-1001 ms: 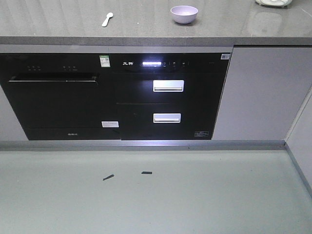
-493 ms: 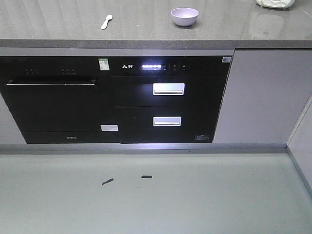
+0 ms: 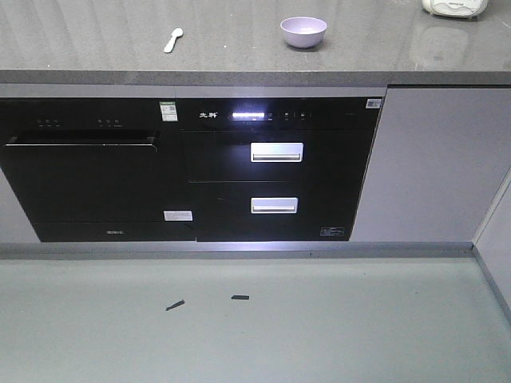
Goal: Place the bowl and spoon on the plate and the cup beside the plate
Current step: 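Drive closer to the counter edge, bowl and spoon ahead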
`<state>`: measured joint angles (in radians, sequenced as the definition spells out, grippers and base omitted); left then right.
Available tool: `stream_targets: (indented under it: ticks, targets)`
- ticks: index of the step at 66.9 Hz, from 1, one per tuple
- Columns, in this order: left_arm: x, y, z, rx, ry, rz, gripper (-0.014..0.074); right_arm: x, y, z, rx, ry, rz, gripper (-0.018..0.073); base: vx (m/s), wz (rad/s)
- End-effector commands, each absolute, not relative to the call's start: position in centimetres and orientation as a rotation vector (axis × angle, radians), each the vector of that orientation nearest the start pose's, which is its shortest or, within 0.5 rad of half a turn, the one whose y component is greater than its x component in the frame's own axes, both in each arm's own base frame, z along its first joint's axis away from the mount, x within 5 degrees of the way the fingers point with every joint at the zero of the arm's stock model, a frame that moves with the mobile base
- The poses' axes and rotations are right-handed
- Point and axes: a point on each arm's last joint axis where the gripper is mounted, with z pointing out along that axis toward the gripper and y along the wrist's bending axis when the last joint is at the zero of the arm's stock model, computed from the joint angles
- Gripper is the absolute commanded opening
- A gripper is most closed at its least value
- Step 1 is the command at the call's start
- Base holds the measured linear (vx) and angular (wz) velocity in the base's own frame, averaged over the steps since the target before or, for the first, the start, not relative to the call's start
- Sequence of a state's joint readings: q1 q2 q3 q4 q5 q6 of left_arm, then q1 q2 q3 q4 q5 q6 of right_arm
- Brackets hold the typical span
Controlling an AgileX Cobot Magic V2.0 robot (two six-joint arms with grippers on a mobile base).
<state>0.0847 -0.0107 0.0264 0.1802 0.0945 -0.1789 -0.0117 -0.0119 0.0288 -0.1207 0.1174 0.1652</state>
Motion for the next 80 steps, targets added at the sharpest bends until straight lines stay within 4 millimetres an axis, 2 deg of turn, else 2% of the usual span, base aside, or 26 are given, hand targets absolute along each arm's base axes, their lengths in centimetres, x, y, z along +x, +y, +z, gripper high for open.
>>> stream_targets:
  ticks: [1,80]
  targets:
    - [5.62,0.50,19.71,-0.076,1.521,0.060,-0.0006,5.63,-0.12,19.75,0.033,1.549,0.006,-0.0001,0.08,0.00]
    - [5.62,0.50,19.71,-0.076,1.521,0.060,-0.0006,5.63,-0.12,19.75,0.033,1.549,0.006,-0.0001,0.09,0.00]
